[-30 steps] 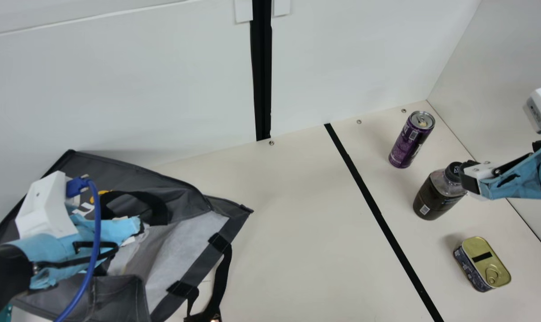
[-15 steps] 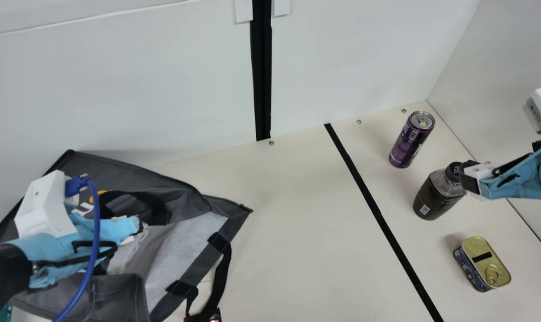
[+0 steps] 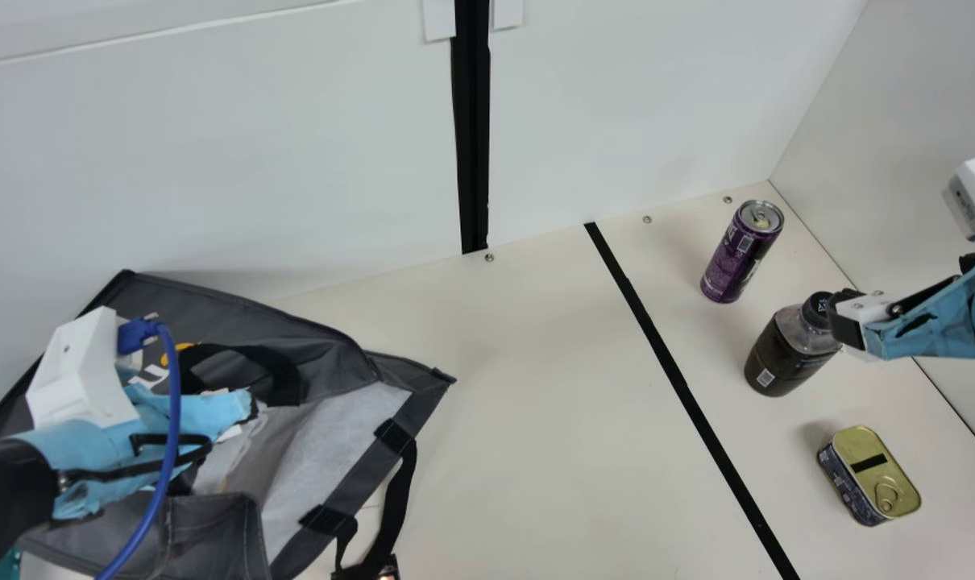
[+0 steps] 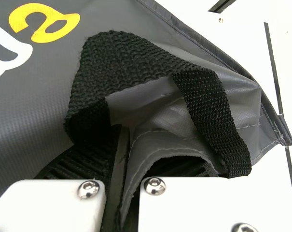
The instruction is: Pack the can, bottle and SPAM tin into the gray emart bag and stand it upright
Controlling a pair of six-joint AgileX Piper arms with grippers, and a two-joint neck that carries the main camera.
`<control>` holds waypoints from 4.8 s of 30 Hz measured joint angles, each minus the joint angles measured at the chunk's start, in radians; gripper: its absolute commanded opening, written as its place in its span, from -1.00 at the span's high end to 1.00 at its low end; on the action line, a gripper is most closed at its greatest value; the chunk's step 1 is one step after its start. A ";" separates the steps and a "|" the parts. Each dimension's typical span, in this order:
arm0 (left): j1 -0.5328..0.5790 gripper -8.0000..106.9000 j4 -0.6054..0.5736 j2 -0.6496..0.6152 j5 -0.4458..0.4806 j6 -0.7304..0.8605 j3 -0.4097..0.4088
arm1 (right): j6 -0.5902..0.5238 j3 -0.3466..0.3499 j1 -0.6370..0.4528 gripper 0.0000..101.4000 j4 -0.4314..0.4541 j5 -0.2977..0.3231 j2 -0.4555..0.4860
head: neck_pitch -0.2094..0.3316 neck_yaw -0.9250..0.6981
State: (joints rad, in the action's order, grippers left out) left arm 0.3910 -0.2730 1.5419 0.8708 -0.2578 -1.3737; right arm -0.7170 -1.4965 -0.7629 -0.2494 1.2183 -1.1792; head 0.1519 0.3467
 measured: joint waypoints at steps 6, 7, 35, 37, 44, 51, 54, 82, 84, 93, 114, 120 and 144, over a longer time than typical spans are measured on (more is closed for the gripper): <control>0.000 1.00 0.000 0.000 0.000 0.000 0.000 | 0.000 0.000 0.000 -0.87 0.000 0.000 0.000 | 0.000 0.002; 0.000 1.00 0.000 0.000 0.000 0.000 0.000 | 0.000 0.000 0.000 -0.87 0.000 0.000 0.000 | 0.000 0.000; 0.000 1.00 0.000 0.000 0.000 0.000 0.000 | 0.025 -0.063 0.074 -0.87 0.041 -0.045 -0.113 | 0.000 0.002; 0.000 1.00 0.000 0.000 0.000 0.000 0.000 | 0.021 -0.077 0.076 -0.87 0.036 -0.047 -0.132 | 0.000 0.000; 0.000 1.00 0.000 0.000 0.000 0.000 0.000 | 0.006 -0.130 0.102 -0.87 0.045 -0.052 -0.201 | 0.000 0.002; 0.000 1.00 0.000 0.000 0.000 0.000 0.000 | 0.007 -0.182 0.136 -0.87 0.064 -0.052 -0.268 | 0.000 0.000; 0.000 1.00 0.000 0.000 0.000 0.000 0.000 | 0.014 -0.205 0.151 -0.87 0.080 -0.054 -0.296 | 0.000 0.002; 0.000 1.00 0.000 0.000 0.000 0.000 0.000 | 0.124 -0.422 0.208 -0.87 0.132 0.001 -0.595 | 0.000 0.000; 0.000 1.00 0.000 0.000 0.000 0.000 0.000 | 0.130 -0.433 0.213 -0.87 0.131 0.001 -0.613 | 0.000 0.002; 0.000 1.00 0.000 0.000 0.000 0.000 0.000 | 0.161 -0.497 0.225 -0.87 0.128 0.001 -0.708 | 0.000 0.000; 0.000 1.00 0.000 0.000 0.000 0.000 0.000 | 0.213 -0.658 0.245 -0.87 0.116 0.001 -0.909 | 0.000 0.002; 0.000 1.00 0.000 0.000 0.000 0.000 0.000 | 0.231 -0.695 0.249 -0.87 0.124 0.001 -0.956 | 0.000 0.002; 0.000 1.00 0.000 0.000 0.000 0.000 0.000 | 0.245 -0.707 0.262 1.00 0.159 0.001 -1.017 | 0.000 0.000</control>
State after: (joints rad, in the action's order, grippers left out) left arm 0.3910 -0.2730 1.5419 0.8708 -0.2578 -1.3737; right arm -0.4721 -2.2034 -0.5006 -0.0908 1.2193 -2.1961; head 0.1519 0.3467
